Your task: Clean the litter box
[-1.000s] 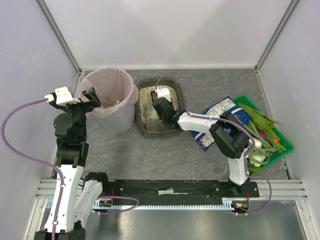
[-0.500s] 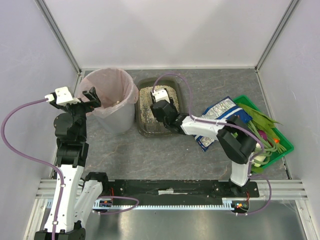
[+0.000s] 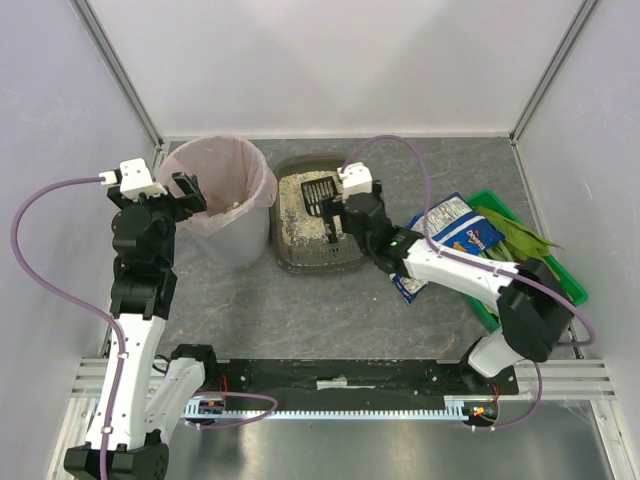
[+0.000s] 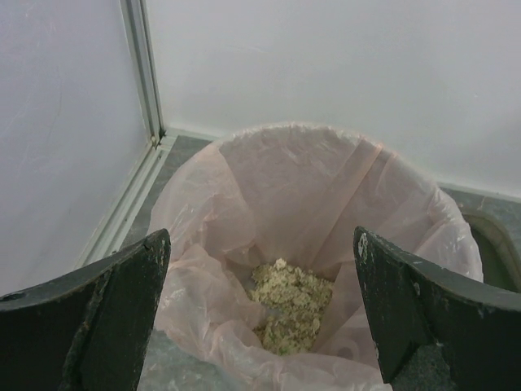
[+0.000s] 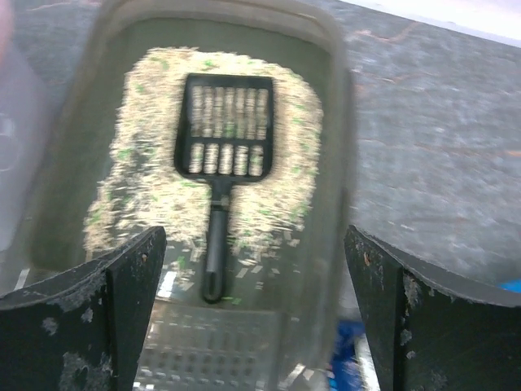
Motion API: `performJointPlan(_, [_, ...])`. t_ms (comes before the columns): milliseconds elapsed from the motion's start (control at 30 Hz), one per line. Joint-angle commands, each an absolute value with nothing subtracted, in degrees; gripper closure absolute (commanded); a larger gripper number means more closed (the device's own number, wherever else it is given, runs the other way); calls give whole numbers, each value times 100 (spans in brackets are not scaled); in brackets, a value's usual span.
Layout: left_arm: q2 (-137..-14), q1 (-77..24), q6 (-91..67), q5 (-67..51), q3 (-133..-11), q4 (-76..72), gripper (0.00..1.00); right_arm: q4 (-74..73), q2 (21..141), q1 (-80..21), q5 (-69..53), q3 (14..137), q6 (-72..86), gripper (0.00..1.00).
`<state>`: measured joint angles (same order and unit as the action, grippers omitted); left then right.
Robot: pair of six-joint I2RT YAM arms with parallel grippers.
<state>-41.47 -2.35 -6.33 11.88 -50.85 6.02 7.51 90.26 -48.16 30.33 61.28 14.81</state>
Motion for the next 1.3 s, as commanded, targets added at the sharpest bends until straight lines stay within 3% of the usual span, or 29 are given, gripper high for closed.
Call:
performJointPlan(0, [-4192, -220, -782, 1082, -5782, 1597, 1, 888, 8140, -4290, 2944, 5626, 1749, 2])
performJointPlan(167, [-4193, -211, -1080, 757, -5925, 2819, 1, 397, 7175, -3824, 3190, 5178, 1836, 2])
performJointPlan(333, [-3736, -220, -1590, 115, -5608, 3181, 1, 246, 5971, -3349, 3514, 4659, 1881, 3])
performJointPlan(633, [-3182, -220, -1538, 202, -5747, 3577, 1, 412, 4677, -3340, 4280, 4246, 1249, 2])
performJointPlan(1267, [-3243, -220, -1573, 176, -5704, 3656, 1, 686, 4052, -3349, 4333, 3955, 756, 2])
